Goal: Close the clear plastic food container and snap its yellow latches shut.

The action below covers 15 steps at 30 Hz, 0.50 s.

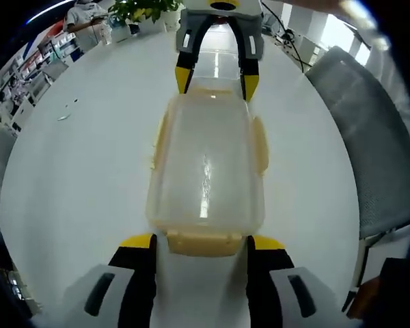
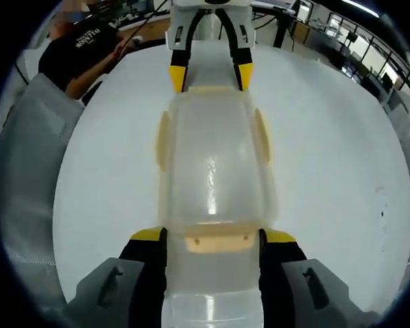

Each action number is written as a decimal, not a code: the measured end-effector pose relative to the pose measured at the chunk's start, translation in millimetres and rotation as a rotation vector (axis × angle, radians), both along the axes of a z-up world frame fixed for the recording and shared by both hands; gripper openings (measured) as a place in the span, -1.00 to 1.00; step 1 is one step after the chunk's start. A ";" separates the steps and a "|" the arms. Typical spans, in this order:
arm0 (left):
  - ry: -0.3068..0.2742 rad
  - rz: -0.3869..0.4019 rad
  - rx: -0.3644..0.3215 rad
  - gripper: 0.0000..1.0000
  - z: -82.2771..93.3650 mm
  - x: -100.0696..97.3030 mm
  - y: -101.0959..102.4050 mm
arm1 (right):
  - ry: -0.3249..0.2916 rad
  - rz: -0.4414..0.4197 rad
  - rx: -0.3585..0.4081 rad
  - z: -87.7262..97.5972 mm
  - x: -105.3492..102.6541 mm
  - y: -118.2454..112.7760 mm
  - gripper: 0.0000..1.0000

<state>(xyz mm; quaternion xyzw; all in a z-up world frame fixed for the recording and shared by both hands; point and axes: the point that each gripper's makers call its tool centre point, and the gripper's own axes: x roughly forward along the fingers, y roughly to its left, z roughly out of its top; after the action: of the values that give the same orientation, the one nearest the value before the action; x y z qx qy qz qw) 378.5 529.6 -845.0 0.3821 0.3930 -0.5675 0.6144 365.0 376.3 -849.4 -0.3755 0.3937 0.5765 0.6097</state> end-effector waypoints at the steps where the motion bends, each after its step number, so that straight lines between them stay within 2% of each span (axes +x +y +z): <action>1: 0.000 -0.003 0.006 -0.09 0.2 0.0 -0.4 | 0.000 -0.002 0.001 0.1 0.3 0.0 -0.01; 3: 0.001 -0.033 0.020 -0.15 0.5 -2.3 -2.0 | 0.000 -0.003 0.001 0.2 0.2 0.1 -0.01; 6: 0.002 -0.039 0.045 -0.29 0.1 -4.6 -1.8 | 0.001 -0.002 -0.001 0.7 -0.2 -0.3 -0.02; 7: 0.008 -0.020 0.050 -0.32 -0.1 -3.7 -1.3 | -0.001 0.016 -0.001 0.8 -1.0 -0.6 -0.02; 11: 0.004 -0.028 0.044 -0.33 0.1 -3.9 -0.4 | 0.002 0.004 -0.003 0.9 -0.5 -0.6 -0.02; 15: 0.004 -0.039 0.041 -0.33 0.1 -4.1 0.2 | 0.004 0.031 -0.026 1.4 -0.5 -2.6 -0.08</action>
<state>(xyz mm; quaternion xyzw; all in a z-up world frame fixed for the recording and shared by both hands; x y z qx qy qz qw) 374.4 529.9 -845.0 0.4011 0.3985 -0.5719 0.5944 364.5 373.7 -848.0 -0.3883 0.3965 0.5813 0.5950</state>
